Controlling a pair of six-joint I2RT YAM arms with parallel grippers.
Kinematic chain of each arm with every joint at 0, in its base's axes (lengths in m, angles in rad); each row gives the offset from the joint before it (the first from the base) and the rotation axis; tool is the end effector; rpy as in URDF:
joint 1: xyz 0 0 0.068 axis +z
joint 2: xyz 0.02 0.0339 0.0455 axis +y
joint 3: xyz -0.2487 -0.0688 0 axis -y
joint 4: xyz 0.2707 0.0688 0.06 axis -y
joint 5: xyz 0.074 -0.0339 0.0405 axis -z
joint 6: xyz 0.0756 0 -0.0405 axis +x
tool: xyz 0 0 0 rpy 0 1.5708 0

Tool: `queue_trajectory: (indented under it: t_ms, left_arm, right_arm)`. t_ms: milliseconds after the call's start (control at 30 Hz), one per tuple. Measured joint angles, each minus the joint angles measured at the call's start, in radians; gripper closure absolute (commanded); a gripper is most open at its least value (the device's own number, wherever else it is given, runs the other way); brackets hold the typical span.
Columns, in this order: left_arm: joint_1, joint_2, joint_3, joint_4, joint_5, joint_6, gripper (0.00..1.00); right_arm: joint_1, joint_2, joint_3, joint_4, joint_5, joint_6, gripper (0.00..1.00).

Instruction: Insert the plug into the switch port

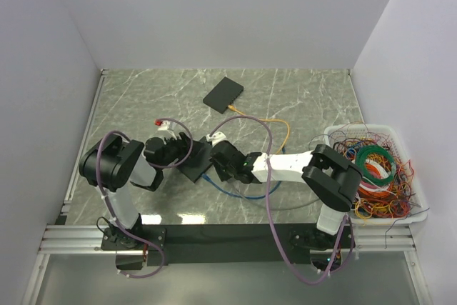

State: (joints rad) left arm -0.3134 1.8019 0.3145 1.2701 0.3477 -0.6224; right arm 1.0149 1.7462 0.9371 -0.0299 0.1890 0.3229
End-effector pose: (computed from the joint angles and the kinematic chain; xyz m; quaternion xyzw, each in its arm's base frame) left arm 0.2784 -0.1173 0.0595 -0.0111 0.7754 -0.3986 0.4897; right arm 0.2193 0.3261 0.0936 -0.2835 0.8860 0.1518 0.3341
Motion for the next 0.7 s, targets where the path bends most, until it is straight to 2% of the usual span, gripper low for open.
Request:
queue_trajectory:
  t_ms: [700]
  left_arm:
    - [0.001,0.024,0.020,-0.004,0.034,0.002,0.45]
  right_arm:
    - [0.000,-0.010,0.028,-0.064,0.020,-0.010,1.00]
